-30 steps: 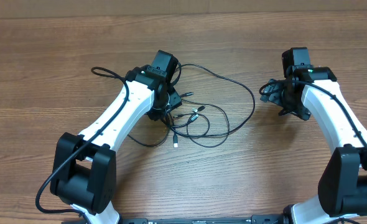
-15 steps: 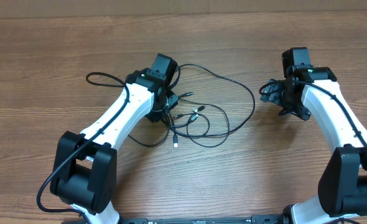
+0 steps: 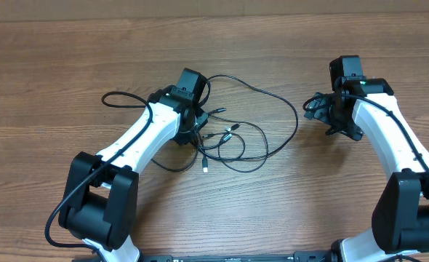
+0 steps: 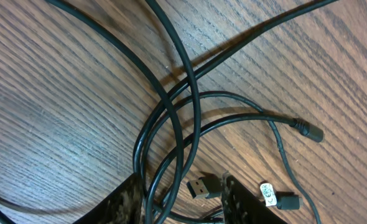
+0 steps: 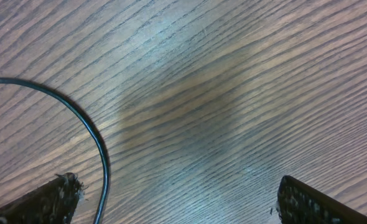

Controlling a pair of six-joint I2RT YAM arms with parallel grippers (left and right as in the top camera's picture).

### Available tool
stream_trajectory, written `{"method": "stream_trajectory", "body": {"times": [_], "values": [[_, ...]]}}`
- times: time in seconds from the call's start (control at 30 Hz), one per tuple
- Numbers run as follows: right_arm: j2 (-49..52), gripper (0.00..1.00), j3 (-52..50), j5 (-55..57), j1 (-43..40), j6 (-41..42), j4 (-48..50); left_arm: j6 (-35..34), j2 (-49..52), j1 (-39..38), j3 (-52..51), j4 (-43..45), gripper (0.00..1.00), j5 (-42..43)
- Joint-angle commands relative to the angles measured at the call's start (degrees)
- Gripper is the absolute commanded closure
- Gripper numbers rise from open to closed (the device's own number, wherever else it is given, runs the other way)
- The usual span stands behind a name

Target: Untangle cables

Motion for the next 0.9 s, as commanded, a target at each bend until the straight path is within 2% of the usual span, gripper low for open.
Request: {"method": "stream_trajectory", "body": {"times": [0.0, 0.3, 0.63, 0.87], "values": [[0.3, 0.0, -0.3, 0.8, 0.1, 0.0, 0.0, -2.0, 0.6, -0.5, -2.0, 1.5, 0.59, -1.3], [0.3, 0.0, -0.3, 0.8, 0.1, 0.0, 0.1, -3.5, 0.6, -0.3, -4.5, 8.8, 0.6, -1.9], [0.3, 0.0, -0.3, 0.9, 0.1, 0.0, 0.0, -3.4, 0.7, -0.4, -5.3, 9.3, 0.62, -3.6], [0.3, 0.0, -0.3, 0.8, 0.1, 0.0, 0.1, -3.5, 0.7, -0.4, -5.6, 9.6, 0.59, -3.9]]}}
